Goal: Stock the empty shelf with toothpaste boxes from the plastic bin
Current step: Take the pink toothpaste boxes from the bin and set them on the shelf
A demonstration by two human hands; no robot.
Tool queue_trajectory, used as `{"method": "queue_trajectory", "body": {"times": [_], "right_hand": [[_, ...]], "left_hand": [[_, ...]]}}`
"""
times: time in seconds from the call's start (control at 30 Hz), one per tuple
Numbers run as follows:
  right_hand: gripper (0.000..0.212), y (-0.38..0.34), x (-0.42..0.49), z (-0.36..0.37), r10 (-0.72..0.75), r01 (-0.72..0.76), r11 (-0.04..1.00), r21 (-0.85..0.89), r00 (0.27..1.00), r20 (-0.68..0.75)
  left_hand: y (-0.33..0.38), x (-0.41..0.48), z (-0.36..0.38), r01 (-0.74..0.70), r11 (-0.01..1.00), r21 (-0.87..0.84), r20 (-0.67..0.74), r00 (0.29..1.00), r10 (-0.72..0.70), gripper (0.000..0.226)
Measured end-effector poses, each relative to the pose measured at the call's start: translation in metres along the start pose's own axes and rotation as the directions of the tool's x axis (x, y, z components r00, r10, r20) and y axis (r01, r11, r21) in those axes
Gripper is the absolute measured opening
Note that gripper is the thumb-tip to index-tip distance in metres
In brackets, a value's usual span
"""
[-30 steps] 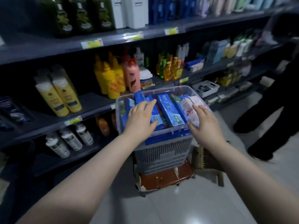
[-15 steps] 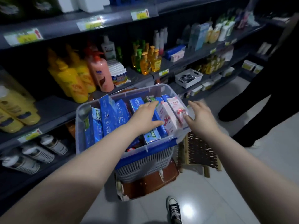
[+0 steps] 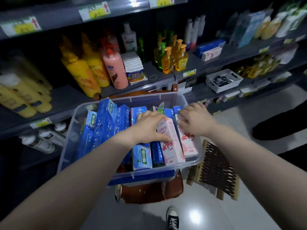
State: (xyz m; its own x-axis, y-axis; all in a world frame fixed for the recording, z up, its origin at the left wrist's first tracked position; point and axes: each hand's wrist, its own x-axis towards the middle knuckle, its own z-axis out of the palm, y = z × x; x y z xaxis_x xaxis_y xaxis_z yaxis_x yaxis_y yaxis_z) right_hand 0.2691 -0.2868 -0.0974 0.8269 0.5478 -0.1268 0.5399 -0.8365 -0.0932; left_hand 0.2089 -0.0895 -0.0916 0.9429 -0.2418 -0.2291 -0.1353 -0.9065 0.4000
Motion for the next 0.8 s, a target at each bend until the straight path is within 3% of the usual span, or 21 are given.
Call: {"method": "queue_trajectory", "body": {"times": [0.13, 0.27, 0.33, 0.43, 0.5, 0.57, 0.7, 0.8], "right_hand": [[0.041, 0.005, -0.009, -0.021, -0.061, 0.082, 0.969, 0.235, 0.994, -0.094], [0.027, 0.001, -0.021, -0.038, -0.111, 0.084, 0.824, 0.561, 0.994, 0.014], [0.032, -0.004, -0.023, -0.047, -0.091, 0.041, 0.707, 0.706, 0.995, 0.032], [0.054, -0.013, -0.018, -0.067, -0.021, 0.054, 0.626, 0.778, 0.998, -0.053], [0.071, -0.030, -0.013, -0.084, 0.002, 0.082, 0.569, 0.818, 0.995, -0.101], [0.075, -0.056, -0.009, -0.098, -0.025, 0.127, 0.503, 0.855, 0.991, -0.132], [0.038, -0.130, -0.006, -0.120, -0.140, 0.248, 0.391, 0.886, 0.968, -0.209], [0.033, -0.202, -0.010, -0.128, -0.260, 0.340, 0.332, 0.880, 0.929, -0.261]], "left_hand": [[0.004, -0.009, -0.008, 0.020, 0.985, -0.173, -0.010, 1.000, -0.022, 0.069], [0.010, -0.022, -0.019, 0.021, 0.869, -0.494, 0.020, 1.000, -0.013, 0.043], [0.010, -0.030, -0.030, 0.014, 0.799, -0.601, -0.067, 0.995, -0.068, 0.035], [0.004, -0.051, -0.055, -0.003, 0.756, -0.655, -0.191, 0.968, -0.161, 0.036], [-0.003, -0.076, -0.074, -0.032, 0.736, -0.676, -0.291, 0.929, -0.227, 0.034], [-0.009, -0.109, -0.094, -0.053, 0.733, -0.678, -0.390, 0.872, -0.297, 0.031], [-0.025, -0.194, -0.119, -0.069, 0.768, -0.637, -0.535, 0.756, -0.376, 0.020], [-0.042, -0.267, -0.124, -0.021, 0.786, -0.618, -0.601, 0.658, -0.454, 0.015]]}}
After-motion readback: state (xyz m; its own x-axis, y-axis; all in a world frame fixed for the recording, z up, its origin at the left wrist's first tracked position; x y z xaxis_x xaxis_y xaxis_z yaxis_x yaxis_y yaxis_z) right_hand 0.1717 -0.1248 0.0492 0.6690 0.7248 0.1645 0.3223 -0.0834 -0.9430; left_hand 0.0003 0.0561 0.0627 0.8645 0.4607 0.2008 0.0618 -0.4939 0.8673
